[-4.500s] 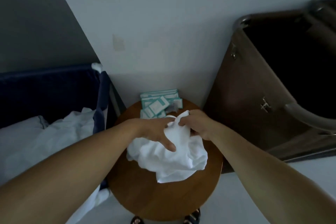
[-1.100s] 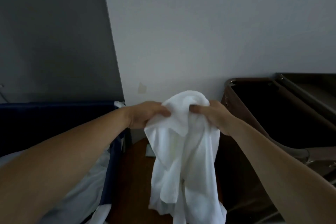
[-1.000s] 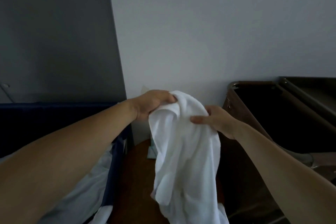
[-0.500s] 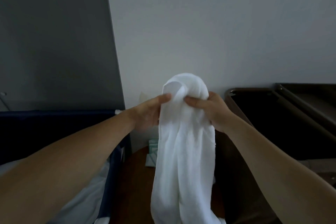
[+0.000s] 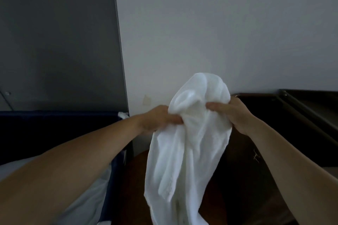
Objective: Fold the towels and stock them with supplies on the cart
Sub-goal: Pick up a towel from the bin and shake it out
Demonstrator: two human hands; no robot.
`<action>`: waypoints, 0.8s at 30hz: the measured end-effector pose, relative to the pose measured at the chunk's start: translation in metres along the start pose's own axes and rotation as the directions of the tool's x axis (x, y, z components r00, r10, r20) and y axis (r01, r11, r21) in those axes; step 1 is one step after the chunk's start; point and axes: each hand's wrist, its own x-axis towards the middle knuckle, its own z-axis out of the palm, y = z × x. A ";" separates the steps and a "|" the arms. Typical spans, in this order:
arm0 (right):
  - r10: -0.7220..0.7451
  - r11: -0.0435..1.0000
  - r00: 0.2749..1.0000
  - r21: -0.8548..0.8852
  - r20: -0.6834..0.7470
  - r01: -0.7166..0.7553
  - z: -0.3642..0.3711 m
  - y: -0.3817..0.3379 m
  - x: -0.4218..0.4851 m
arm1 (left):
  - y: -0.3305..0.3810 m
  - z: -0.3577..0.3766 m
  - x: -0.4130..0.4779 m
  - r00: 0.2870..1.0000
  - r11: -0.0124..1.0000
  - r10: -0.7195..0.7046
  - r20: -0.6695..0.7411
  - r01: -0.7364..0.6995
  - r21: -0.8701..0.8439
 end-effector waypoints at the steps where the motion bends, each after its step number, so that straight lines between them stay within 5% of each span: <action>1: 0.011 0.998 1.000 -0.062 -0.020 -0.012 -0.001 0.002 -0.001 | 0.008 0.003 0.003 1.000 0.999 0.001 -0.020 -0.002 -0.053; 6: -0.110 0.987 0.988 -0.127 -0.113 0.095 0.005 0.001 -0.007 | 0.038 0.013 0.015 0.993 0.981 -0.064 -0.096 0.045 -0.188; 9: -0.233 0.922 0.937 -0.366 -0.259 0.128 0.007 0.000 -0.004 | 0.050 0.010 0.017 0.979 0.965 -0.136 -0.155 0.095 -0.245; 16: -0.219 0.924 0.976 -0.319 0.005 0.209 0.032 0.020 -0.009 | 0.046 0.007 0.020 0.956 0.969 -0.201 -0.215 0.161 -0.189; 21: -0.222 0.916 0.975 -0.347 -0.015 0.203 0.038 0.030 -0.007 | 0.036 0.013 0.016 0.988 0.986 -0.153 0.027 0.151 0.064; 24: -0.335 0.793 0.936 -0.503 0.109 0.343 0.026 0.027 -0.005 | 0.035 0.011 0.007 0.974 0.966 -0.130 0.184 0.083 0.244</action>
